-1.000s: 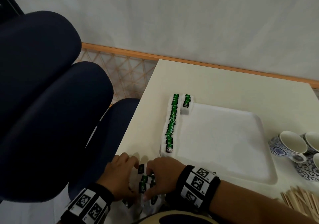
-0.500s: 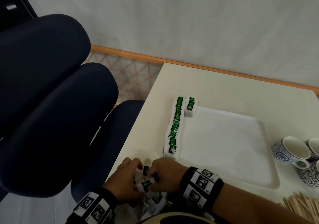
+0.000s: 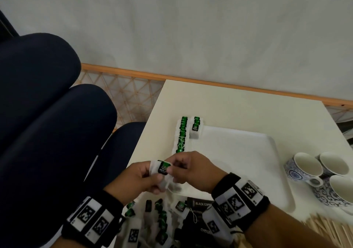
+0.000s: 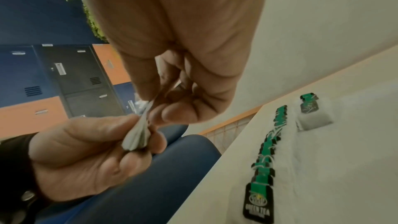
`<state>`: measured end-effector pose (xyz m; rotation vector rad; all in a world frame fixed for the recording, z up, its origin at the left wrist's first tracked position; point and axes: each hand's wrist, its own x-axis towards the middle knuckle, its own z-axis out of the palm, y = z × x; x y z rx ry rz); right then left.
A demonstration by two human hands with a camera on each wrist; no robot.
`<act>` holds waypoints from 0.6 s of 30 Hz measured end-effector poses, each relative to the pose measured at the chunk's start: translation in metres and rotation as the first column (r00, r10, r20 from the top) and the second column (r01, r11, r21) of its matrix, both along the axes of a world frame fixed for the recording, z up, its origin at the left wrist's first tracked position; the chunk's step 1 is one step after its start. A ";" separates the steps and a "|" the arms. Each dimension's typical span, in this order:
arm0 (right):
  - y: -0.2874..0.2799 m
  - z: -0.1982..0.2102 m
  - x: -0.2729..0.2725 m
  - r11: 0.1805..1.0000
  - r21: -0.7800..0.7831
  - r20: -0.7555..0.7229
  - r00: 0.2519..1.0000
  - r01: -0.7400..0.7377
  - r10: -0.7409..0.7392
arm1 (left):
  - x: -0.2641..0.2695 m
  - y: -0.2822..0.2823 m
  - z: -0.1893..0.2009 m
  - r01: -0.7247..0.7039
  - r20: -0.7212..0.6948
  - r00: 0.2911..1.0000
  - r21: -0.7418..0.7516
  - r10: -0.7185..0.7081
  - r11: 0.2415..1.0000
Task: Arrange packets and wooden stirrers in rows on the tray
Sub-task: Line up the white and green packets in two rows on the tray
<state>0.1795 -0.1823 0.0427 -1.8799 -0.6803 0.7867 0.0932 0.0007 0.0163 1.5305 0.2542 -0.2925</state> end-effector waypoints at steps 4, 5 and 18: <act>-0.005 -0.010 0.010 0.986 -0.001 -0.076 0.983 0.169 -0.168 | 0.026 -0.013 0.001 -0.124 0.018 0.992 0.005 0.124 0.992; -0.006 -0.012 0.012 0.978 -0.010 -0.072 0.976 0.207 -0.207 | 0.032 -0.015 0.001 -0.138 0.013 0.990 0.007 0.138 0.990; -0.025 -0.045 0.066 0.908 0.052 -0.174 0.899 0.417 -0.403 | 0.077 -0.023 -0.013 -0.320 -0.146 0.943 -0.142 0.300 0.937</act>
